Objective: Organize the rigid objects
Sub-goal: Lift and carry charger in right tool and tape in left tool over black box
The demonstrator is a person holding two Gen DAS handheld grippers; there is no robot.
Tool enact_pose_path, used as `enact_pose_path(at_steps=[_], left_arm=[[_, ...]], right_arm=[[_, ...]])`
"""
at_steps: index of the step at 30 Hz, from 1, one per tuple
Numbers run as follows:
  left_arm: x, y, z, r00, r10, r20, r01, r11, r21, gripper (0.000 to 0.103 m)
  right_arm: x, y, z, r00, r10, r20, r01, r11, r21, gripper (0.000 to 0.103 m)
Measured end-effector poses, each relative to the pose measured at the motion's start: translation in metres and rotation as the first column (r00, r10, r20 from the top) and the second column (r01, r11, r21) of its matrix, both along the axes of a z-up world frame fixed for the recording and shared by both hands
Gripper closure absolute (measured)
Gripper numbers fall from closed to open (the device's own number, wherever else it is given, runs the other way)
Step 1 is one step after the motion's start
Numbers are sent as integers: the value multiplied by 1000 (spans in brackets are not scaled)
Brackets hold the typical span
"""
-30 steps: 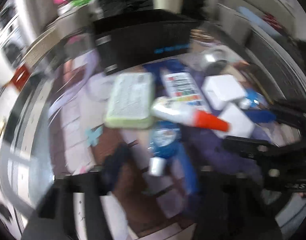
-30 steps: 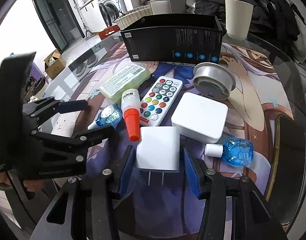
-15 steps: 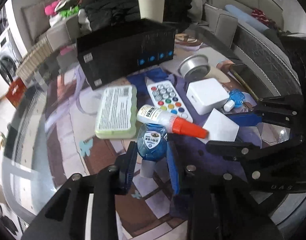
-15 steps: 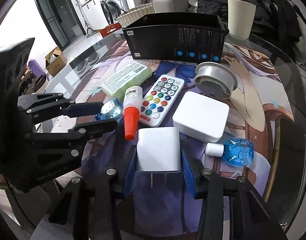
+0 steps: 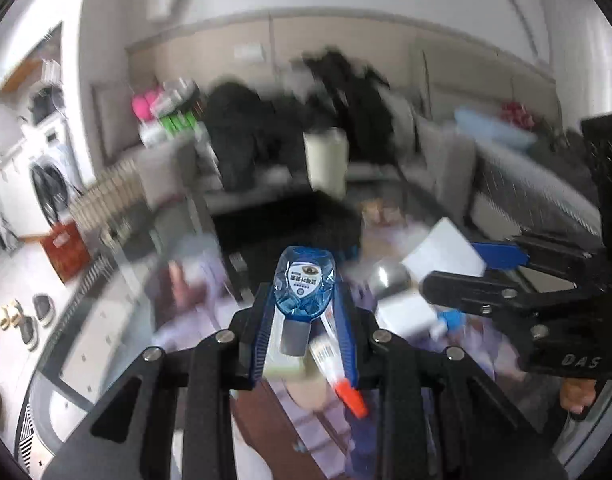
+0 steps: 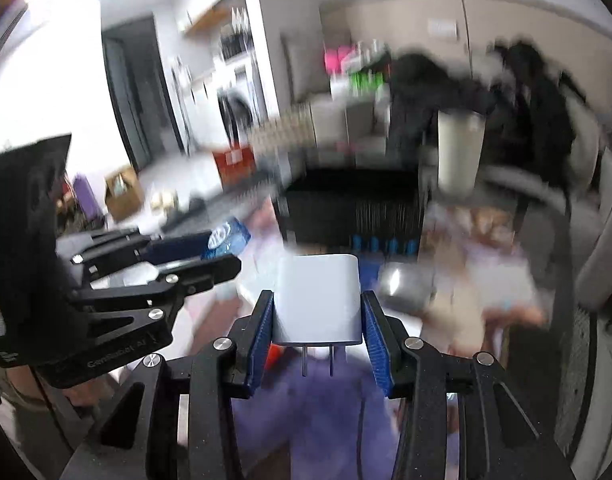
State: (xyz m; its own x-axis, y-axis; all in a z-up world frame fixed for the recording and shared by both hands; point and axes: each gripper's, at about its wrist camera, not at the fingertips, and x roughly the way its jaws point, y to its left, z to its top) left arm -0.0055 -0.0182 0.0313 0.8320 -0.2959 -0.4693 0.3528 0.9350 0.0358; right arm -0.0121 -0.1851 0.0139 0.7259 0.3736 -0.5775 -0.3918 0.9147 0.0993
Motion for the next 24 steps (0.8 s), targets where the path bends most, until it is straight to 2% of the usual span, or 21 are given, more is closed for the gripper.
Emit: enact_pose_path(at_steps=[3,6,8,17,21,24], left_arm=[[-13,12,18,993,26,114,-21,999,-48,75],[-16,15,27,988,6,155,5,998,-66,75],[-12,15,33,988,4,156,10,996,-88,75],[28,11,52,985,37,166,-14,991,-136,75],[56,11,63,982,57,178,-30,988,-153,75],[81,16,65,984,79,159,-50,983,-178,75]], right_arm=[[-21,1,23,986,5,165,-7,1000,13,60],[-35,6,39,958,0,287,4,1000,-14,60],[-38,8,44,943,-13,332,23,999,-27,60],[1,13,66,933,-59,356,62,998,4,60],[33,16,81,923,-59,379,52,998,29,60],[58,15,91,910,-95,404,84,995,44,60]])
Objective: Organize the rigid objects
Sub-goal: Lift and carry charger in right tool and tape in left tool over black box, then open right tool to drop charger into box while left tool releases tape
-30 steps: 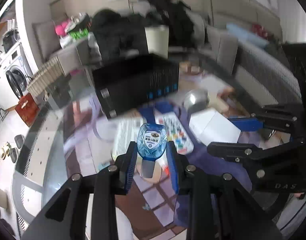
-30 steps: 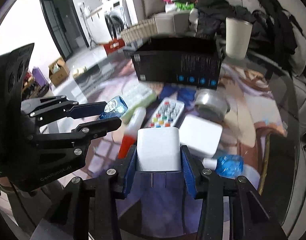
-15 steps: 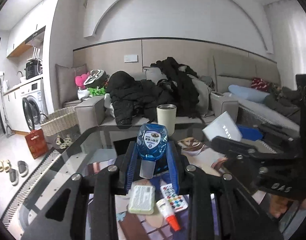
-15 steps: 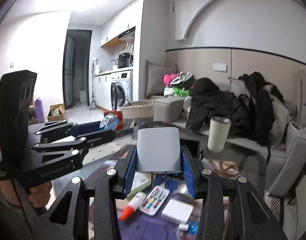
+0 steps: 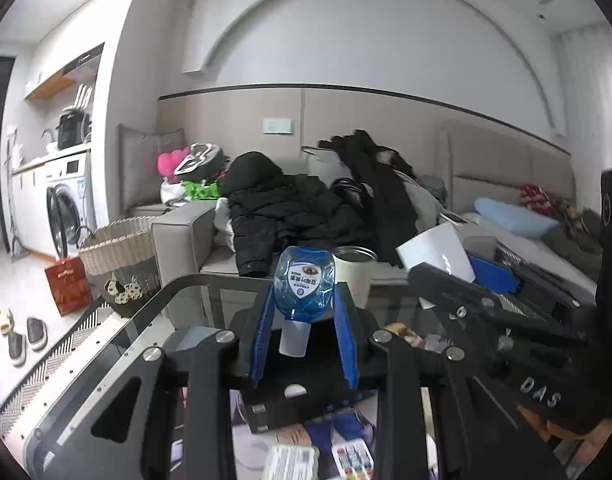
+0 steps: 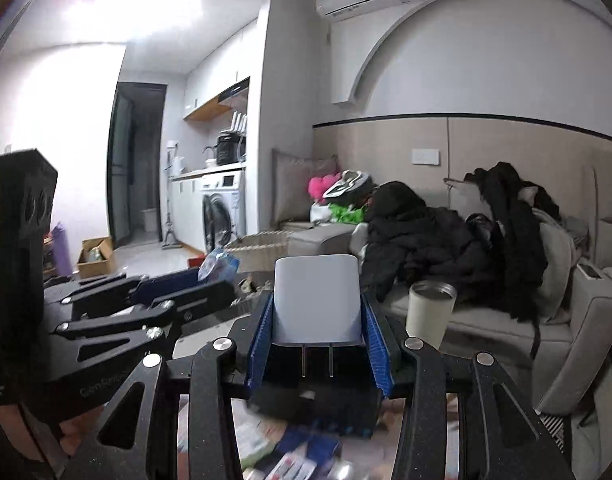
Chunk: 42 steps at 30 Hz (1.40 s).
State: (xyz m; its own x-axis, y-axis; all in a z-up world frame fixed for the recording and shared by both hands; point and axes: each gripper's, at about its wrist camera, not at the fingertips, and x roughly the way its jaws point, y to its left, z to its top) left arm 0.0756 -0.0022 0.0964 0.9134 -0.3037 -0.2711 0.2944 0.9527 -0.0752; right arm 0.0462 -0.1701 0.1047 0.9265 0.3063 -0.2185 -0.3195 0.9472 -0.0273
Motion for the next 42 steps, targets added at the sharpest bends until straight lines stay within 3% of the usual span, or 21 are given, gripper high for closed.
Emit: enact_pose_path(at_steps=[7,14,20,31,33,36,38,42], left_arm=[[41,-1,-8,999,32,-30,-32,999,1,75],[70,-15,-35,989,7,-146,1,998,55,75],[102,-29,-68,940,15,-341,17,996,89,75],[120,-35,-101,855,30,-518,19,996,89,75],[121,-34,-105,845,40,-533,19,994,106,75],[122,-32,-109,823,39,-567,22,995,101,75],[119,-30,-111,820,33,-572,26,995,94,75],[116,-31,-109,813,30,-582,44,993,113,75]], right_arm=[[69,-5,0,995,-59,-79,63,996,55,60],[122,1,-26,980,-55,-191,60,998,23,60],[162,1,-63,915,-71,-397,81,997,8,60],[193,2,-125,763,-78,-642,56,997,-55,61],[191,6,-126,769,-95,-632,53,995,-85,61],[191,10,-132,743,-80,-664,31,996,-86,74],[191,9,-135,726,-77,-683,30,996,-81,74],[188,11,-136,729,-81,-680,22,995,-94,74]])
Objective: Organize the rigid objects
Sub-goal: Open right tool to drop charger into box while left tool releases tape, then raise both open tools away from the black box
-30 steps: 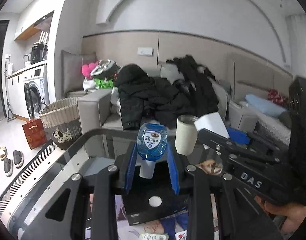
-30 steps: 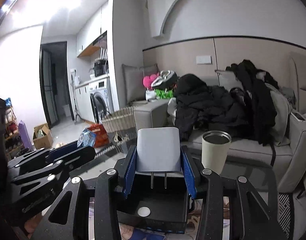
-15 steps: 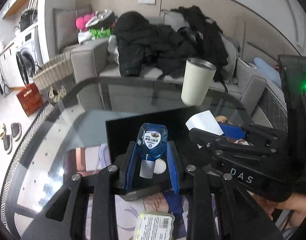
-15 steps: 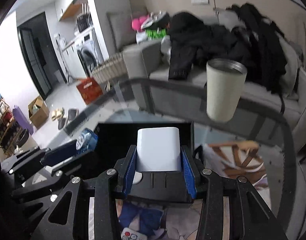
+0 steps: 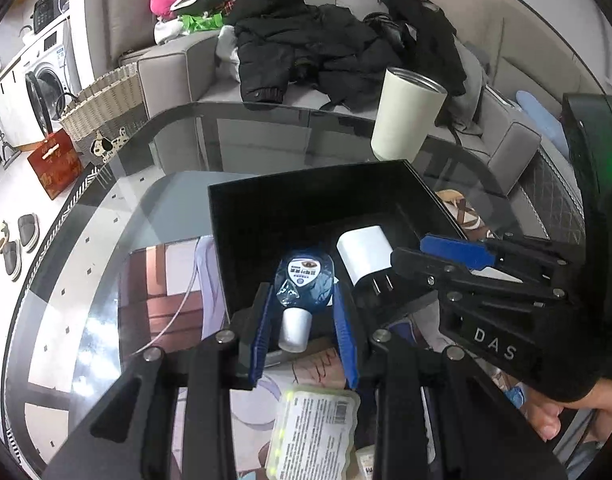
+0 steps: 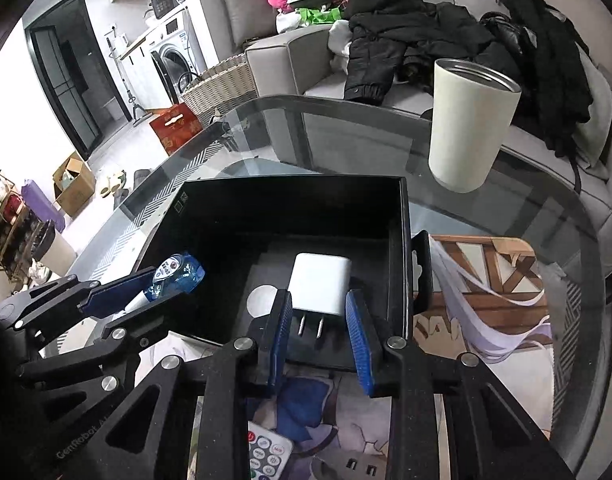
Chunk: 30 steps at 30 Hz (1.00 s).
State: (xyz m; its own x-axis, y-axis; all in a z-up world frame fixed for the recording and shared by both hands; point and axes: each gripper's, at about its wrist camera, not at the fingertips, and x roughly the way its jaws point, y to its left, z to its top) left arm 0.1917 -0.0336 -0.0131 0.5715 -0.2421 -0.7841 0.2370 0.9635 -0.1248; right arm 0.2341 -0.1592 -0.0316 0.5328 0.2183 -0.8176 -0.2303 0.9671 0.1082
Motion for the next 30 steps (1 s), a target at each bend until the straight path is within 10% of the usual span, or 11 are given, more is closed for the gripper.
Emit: enact_pose_path(at_steps=[30], left_arm=[[-10,2,8,999,28,37,-29,999,34,55]], right_arm=[[-25,4,16,998,-1,-60,2,1000,24,73]])
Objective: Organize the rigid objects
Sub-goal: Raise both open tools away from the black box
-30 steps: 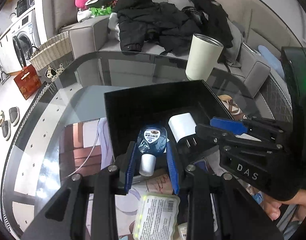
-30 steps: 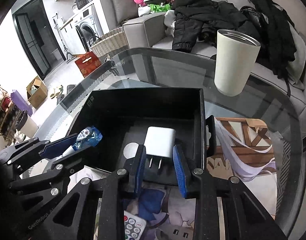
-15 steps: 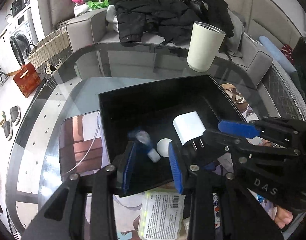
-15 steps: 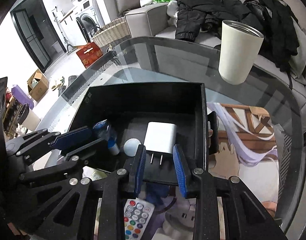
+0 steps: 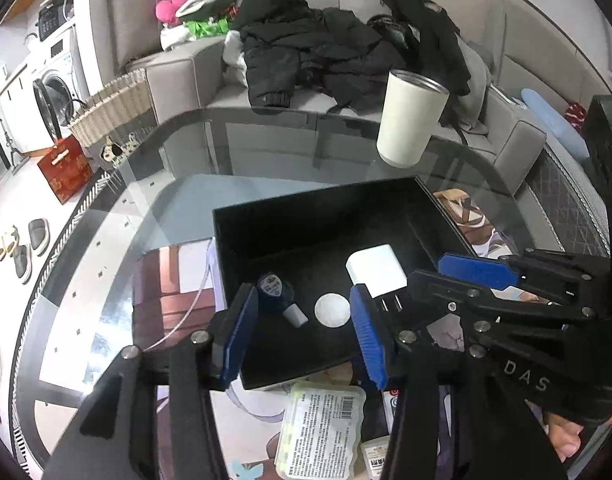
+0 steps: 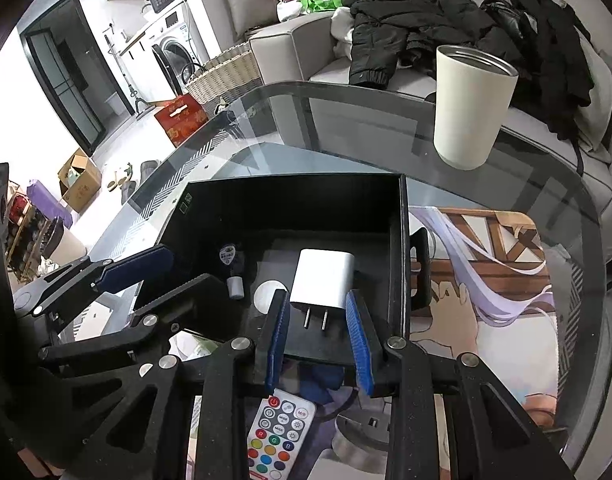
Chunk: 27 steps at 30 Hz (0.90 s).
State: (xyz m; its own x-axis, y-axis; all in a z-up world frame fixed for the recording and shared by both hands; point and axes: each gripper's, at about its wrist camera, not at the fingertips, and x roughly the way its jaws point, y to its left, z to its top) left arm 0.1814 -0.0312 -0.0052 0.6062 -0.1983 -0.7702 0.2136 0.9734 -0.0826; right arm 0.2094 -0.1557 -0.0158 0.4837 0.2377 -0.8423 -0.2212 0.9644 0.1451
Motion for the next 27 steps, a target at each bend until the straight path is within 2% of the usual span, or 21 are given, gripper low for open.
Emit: enact_pose_path(at_steps=[6,8,10,13,15,18,20,22,27], left_arm=[[-17,6,18,994,21,107,-19,1000,-17,51],[-26,9,29,985,35,170,-30,999,-30,51],[-38,13,42,966,59,252,-49,998,-45,50],[-62,18,62,916,84,393,-63,996,-67,47],[-76,21,74,884,84,460,-55,996,-77,46],[-98,24,88,839,86,537,-42,995,-93,42],[-112,29,97,811,103,577,-45,992,-114,33],[-122,36,103,797,121,591,-46,989,-141,25],[-140,42,110,784,126,607,-22,984,-175,23]], right_arm=[[-14,-1,16,996,-12,87,12,1000,1,70],[-24,-1,27,988,-9,151,8,1000,10,69],[-32,-2,38,976,-16,218,13,1000,15,62],[-50,-6,61,932,-48,358,37,999,36,47],[-64,-10,79,891,-64,450,40,997,63,43],[-88,-10,102,820,-65,568,35,997,63,43],[-107,-10,115,762,-58,644,30,998,54,42],[-123,-11,126,718,-57,694,22,998,59,42],[-149,-14,144,685,-65,726,0,996,90,39]])
